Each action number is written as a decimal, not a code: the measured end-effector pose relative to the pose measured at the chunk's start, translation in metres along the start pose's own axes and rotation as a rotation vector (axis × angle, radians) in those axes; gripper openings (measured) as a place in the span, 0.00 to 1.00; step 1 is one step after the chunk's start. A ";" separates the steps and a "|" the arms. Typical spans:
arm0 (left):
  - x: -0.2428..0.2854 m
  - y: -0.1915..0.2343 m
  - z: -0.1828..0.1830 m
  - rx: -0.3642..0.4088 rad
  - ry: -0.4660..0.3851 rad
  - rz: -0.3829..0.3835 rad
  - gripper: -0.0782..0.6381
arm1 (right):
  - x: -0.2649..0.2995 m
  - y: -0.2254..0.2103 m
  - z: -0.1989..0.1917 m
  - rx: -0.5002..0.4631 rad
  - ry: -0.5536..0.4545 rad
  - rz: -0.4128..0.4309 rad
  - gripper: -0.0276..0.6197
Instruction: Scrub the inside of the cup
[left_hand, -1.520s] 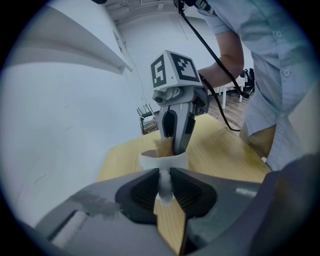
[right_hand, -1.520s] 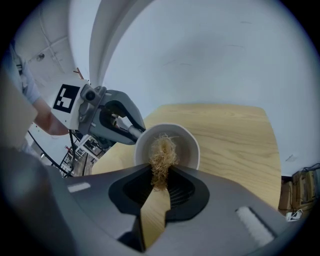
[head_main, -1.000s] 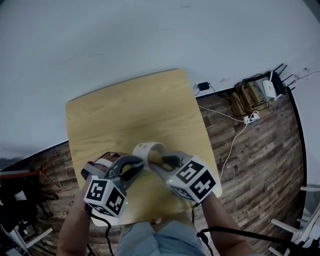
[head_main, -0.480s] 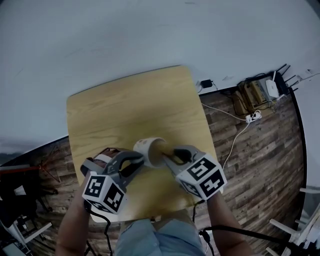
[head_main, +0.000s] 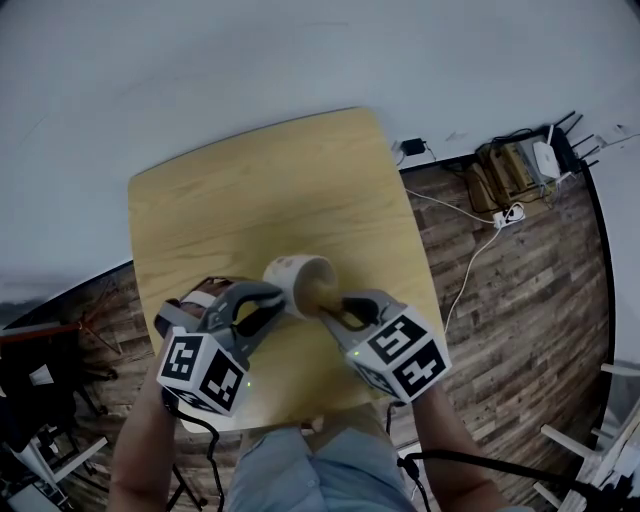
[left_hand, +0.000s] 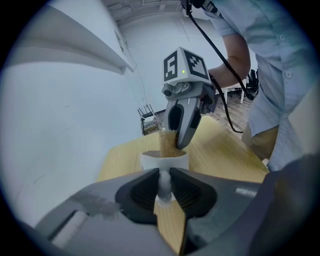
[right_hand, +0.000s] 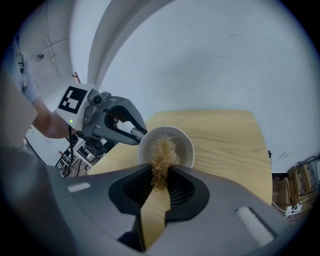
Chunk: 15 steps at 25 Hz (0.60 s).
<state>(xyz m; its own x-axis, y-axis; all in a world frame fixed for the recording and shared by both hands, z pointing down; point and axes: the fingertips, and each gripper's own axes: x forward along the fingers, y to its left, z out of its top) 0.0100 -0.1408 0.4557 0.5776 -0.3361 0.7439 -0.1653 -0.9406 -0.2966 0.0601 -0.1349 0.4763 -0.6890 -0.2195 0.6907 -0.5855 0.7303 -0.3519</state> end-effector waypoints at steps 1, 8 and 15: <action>0.000 -0.001 0.000 0.000 0.000 -0.001 0.24 | 0.000 0.003 0.000 0.006 -0.004 0.009 0.15; 0.002 -0.008 0.002 0.023 0.001 -0.015 0.24 | 0.001 0.018 0.016 0.062 -0.067 0.092 0.15; 0.002 -0.011 -0.002 0.044 0.009 -0.014 0.24 | -0.006 0.014 0.032 -0.004 -0.079 0.057 0.15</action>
<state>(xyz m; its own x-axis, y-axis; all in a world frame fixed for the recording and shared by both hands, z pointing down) 0.0113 -0.1310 0.4612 0.5724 -0.3235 0.7535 -0.1216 -0.9422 -0.3122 0.0423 -0.1446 0.4472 -0.7531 -0.2276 0.6173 -0.5425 0.7457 -0.3869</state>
